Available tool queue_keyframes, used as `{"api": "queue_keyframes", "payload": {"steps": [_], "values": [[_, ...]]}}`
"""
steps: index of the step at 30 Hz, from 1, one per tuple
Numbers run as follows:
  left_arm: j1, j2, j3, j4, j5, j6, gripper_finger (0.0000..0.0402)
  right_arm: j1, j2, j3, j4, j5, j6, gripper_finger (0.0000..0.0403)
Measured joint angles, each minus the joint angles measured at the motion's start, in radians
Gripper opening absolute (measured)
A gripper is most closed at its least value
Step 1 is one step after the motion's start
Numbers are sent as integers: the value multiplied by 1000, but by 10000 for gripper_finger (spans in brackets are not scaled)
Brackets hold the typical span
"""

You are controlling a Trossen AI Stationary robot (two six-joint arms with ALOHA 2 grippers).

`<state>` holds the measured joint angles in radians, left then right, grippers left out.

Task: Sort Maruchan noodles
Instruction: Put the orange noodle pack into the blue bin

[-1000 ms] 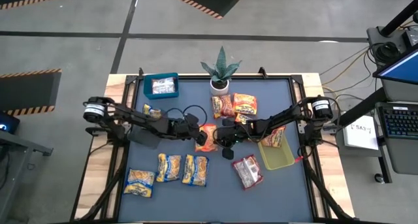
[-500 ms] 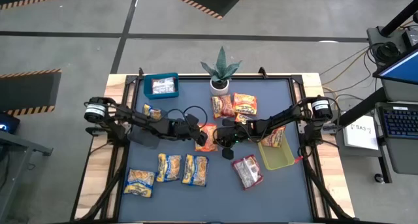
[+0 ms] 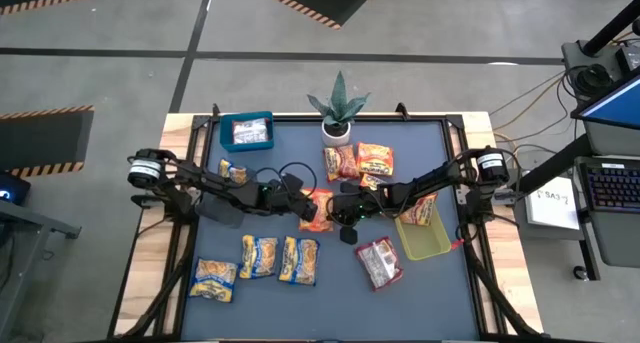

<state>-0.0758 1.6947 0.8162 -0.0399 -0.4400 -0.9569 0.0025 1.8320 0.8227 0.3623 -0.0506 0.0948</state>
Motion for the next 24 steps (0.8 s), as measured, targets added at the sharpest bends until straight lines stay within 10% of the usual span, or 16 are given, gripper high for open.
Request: {"api": "queue_keyframes", "payload": {"steps": [12, 24], "values": [[-8, -31, 2, 4, 16, 14, 136, -3, -124, -5, -52, -11, 2, 16], [-75, -49, 53, -45, -105, 144, 110, -4, -292, -3, -131, -21, 2, 111]]}}
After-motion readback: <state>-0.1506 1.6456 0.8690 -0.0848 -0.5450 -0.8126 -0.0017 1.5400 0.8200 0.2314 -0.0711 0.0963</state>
